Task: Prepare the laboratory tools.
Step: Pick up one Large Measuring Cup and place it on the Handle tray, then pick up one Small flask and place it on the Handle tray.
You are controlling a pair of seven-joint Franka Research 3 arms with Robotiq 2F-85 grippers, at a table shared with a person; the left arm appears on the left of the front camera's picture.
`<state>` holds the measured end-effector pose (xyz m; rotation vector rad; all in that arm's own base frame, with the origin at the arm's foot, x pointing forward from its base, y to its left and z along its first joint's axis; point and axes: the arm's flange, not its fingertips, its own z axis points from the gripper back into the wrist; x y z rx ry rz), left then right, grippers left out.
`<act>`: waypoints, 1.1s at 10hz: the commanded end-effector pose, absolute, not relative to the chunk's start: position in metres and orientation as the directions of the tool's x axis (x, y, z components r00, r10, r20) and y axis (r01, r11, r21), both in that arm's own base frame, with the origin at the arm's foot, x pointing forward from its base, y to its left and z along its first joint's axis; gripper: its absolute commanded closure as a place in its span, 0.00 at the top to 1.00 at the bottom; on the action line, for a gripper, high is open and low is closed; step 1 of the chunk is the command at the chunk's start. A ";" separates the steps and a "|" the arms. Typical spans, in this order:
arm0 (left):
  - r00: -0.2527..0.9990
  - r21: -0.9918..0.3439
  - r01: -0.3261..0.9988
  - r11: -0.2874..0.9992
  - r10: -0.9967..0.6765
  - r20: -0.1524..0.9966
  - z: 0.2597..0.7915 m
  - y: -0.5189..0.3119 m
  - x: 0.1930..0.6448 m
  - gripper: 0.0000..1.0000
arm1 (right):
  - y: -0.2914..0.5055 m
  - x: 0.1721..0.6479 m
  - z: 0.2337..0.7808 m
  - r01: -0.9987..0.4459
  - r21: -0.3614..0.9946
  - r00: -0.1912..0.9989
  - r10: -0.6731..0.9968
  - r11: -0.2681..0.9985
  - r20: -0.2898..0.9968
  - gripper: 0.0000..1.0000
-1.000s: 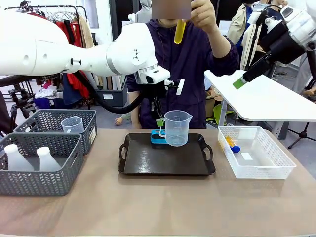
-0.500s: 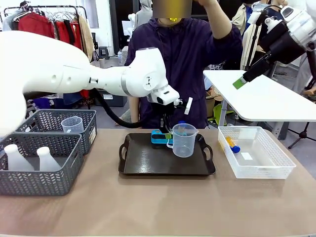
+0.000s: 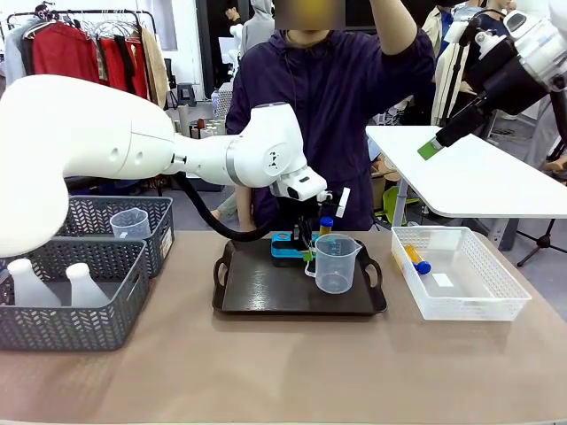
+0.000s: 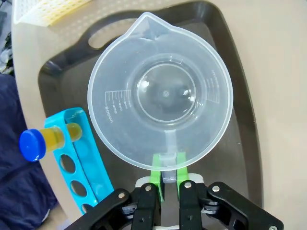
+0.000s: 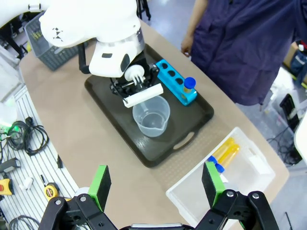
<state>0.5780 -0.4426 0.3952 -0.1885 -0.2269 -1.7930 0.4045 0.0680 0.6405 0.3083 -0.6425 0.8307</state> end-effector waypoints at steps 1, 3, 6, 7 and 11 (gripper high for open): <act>-0.233 0.045 0.972 -0.229 -0.939 0.252 0.392 -0.448 0.575 0.00 | 0.068 0.405 0.641 -0.767 0.023 0.499 0.573 0.641 0.649 1.00; -0.242 0.037 0.970 -0.240 -0.938 0.250 0.390 -0.446 0.574 0.32 | 0.068 0.405 0.641 -0.767 0.023 0.499 0.573 0.641 0.649 1.00; -0.226 0.024 0.973 -0.228 -0.941 0.253 0.386 -0.444 0.574 0.90 | 0.068 0.405 0.641 -0.767 0.023 0.499 0.573 0.641 0.649 1.00; -0.224 0.027 0.974 -0.225 -0.941 0.252 0.386 -0.443 0.574 1.00 | 0.068 0.405 0.641 -0.767 0.023 0.499 0.573 0.641 0.649 1.00; -0.167 0.035 0.986 -0.163 -0.953 0.254 0.413 -0.422 0.569 1.00 | 0.068 0.405 0.641 -0.767 0.023 0.499 0.573 0.641 0.649 1.00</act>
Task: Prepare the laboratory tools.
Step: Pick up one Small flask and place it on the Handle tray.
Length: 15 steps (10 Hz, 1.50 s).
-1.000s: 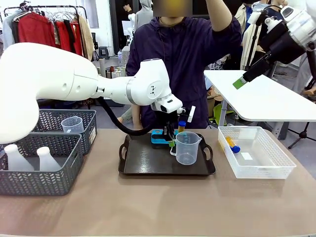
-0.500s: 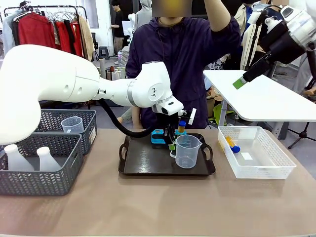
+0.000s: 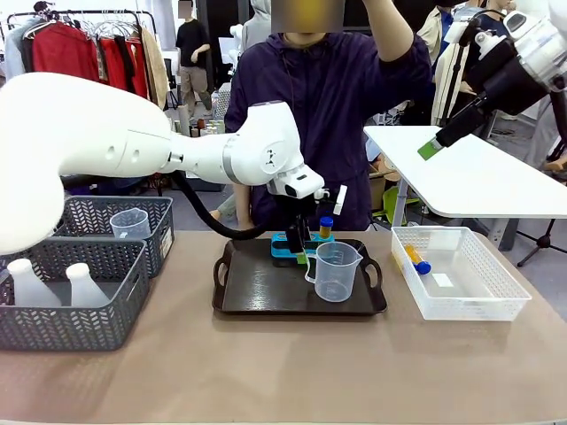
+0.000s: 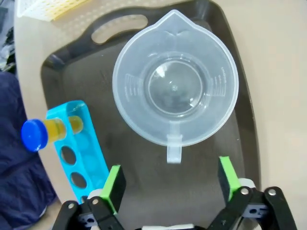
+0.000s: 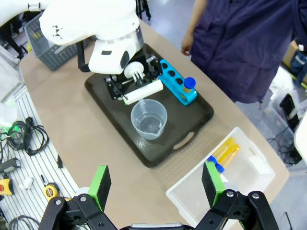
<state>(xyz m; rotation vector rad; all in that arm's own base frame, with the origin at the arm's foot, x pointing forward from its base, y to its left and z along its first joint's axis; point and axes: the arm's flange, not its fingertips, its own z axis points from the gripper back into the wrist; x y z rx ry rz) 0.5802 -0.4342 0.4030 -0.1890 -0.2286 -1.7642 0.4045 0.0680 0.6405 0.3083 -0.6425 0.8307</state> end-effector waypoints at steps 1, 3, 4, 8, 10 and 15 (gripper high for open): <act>-0.159 0.040 0.987 -0.154 -0.955 0.249 0.423 -0.409 0.565 1.00 | 0.068 0.405 0.641 -0.767 0.023 0.499 0.573 0.641 0.649 1.00; -0.086 0.013 0.996 -0.085 -0.973 0.213 0.457 -0.377 0.557 1.00 | 0.068 0.405 0.641 -0.767 0.023 0.499 0.573 0.641 0.649 1.00; -0.060 0.014 0.998 -0.059 -0.982 0.179 0.477 -0.361 0.552 1.00 | 0.068 0.405 0.641 -0.767 0.023 0.499 0.573 0.641 0.649 1.00; 0.244 -0.005 0.970 0.244 -0.968 0.053 0.540 -0.299 0.526 1.00 | 0.068 0.405 0.641 -0.767 0.023 0.499 0.573 0.641 0.649 1.00; 0.421 0.031 0.907 0.421 -0.907 0.011 0.565 -0.264 0.506 1.00 | 0.068 0.405 0.641 -0.767 0.023 0.499 0.573 0.641 0.649 1.00; 0.775 0.106 0.631 0.768 -0.627 -0.077 0.601 -0.189 0.437 1.00 | 0.068 0.405 0.641 -0.767 0.023 0.499 0.573 0.641 0.649 1.00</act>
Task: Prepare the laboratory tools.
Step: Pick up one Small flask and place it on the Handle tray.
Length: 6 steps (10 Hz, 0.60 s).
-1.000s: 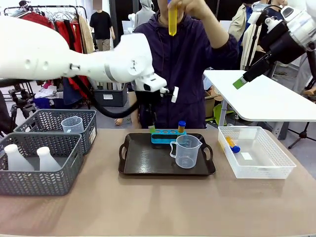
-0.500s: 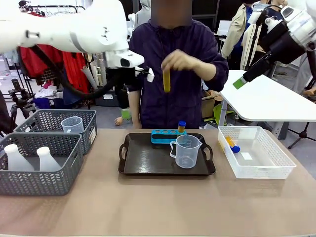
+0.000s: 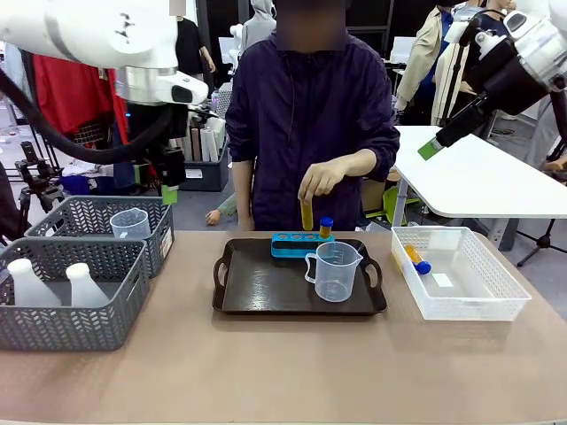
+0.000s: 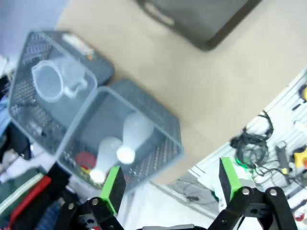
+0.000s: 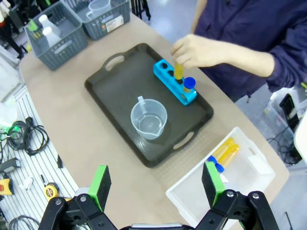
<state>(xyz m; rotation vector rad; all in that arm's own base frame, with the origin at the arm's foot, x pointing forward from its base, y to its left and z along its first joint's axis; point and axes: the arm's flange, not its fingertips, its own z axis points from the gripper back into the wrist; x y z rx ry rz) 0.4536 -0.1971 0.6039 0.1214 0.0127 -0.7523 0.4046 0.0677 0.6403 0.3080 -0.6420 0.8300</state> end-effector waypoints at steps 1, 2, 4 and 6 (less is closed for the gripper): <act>0.803 0.123 0.596 0.794 -0.588 -0.097 0.596 -0.169 0.427 1.00 | 0.068 0.405 0.641 -0.767 0.023 0.499 0.573 0.641 0.649 1.00; 0.827 0.110 0.561 0.820 -0.551 -0.112 0.588 -0.149 0.415 1.00 | 0.068 0.405 0.641 -0.767 0.023 0.499 0.573 0.641 0.649 1.00; 0.873 0.084 0.487 0.869 -0.482 -0.078 0.560 -0.115 0.391 1.00 | 0.068 0.405 0.641 -0.767 0.023 0.499 0.573 0.641 0.649 1.00; 0.873 0.136 0.486 0.864 -0.486 -0.033 0.533 -0.066 0.381 1.00 | 0.068 0.405 0.641 -0.767 0.023 0.499 0.573 0.641 0.649 1.00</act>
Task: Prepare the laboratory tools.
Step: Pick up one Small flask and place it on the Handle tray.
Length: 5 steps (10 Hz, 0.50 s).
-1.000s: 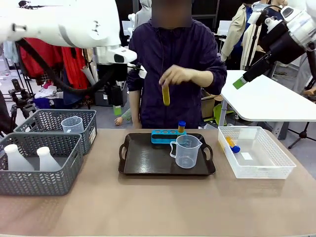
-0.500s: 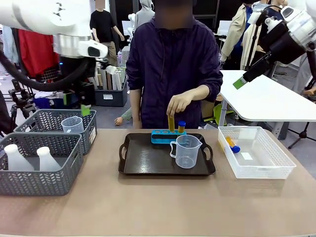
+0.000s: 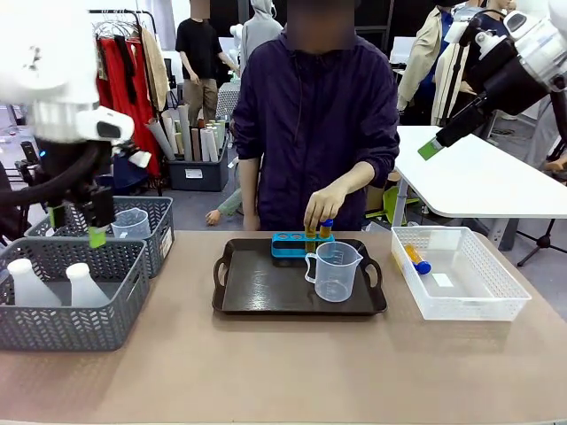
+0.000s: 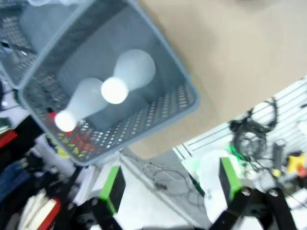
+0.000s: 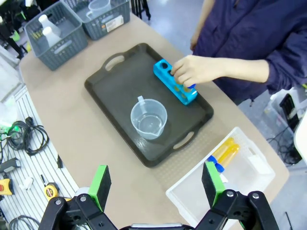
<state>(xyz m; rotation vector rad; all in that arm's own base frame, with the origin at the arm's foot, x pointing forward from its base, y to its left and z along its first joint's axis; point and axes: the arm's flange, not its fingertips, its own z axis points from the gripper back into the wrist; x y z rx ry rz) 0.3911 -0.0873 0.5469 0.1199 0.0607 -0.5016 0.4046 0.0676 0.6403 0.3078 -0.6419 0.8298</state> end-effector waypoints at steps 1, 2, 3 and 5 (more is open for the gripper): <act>0.881 0.145 0.470 0.871 -0.473 -0.017 0.526 -0.048 0.375 1.00 | 0.068 0.405 0.641 -0.767 0.023 0.499 0.573 0.641 0.649 1.00; 0.886 0.143 0.458 0.878 -0.463 0.003 0.522 -0.032 0.372 1.00 | 0.068 0.405 0.641 -0.767 0.023 0.499 0.573 0.641 0.649 1.00; 0.890 0.159 0.446 0.881 -0.455 0.022 0.516 -0.016 0.376 1.00 | 0.068 0.405 0.641 -0.767 0.023 0.499 0.573 0.641 0.649 1.00; 0.895 0.132 0.443 0.887 -0.446 -0.008 0.520 -0.028 0.376 1.00 | 0.068 0.405 0.641 -0.767 0.023 0.499 0.573 0.641 0.649 1.00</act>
